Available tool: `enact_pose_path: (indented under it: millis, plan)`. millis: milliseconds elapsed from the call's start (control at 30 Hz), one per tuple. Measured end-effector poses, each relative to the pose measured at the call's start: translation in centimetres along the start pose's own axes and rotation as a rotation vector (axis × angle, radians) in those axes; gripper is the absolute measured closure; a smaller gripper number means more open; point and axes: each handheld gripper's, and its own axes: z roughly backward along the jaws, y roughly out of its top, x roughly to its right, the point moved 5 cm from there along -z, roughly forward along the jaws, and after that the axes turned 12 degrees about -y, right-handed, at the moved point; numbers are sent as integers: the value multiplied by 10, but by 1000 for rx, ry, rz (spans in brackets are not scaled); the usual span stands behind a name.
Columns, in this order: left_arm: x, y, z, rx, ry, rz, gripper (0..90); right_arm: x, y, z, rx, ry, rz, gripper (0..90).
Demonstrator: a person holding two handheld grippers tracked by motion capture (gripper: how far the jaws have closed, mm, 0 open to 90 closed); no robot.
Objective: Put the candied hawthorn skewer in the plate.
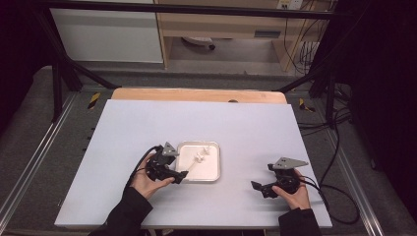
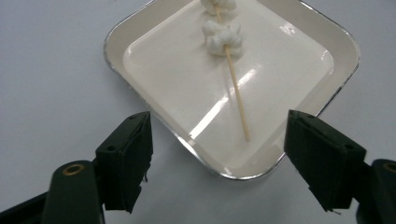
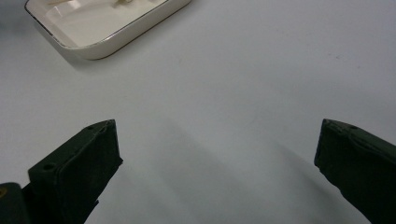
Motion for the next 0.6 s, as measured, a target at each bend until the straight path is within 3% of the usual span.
enact_pose_path:
  millis: [300, 600]
  plan:
    - [-15, -25, 26, 44, 13, 38, 120, 0, 0, 0, -5, 1, -6, 9]
    - [-33, -66, 48, 81, 33, 96, 114, 0, -1, 0, -11, -2, -8, 9]
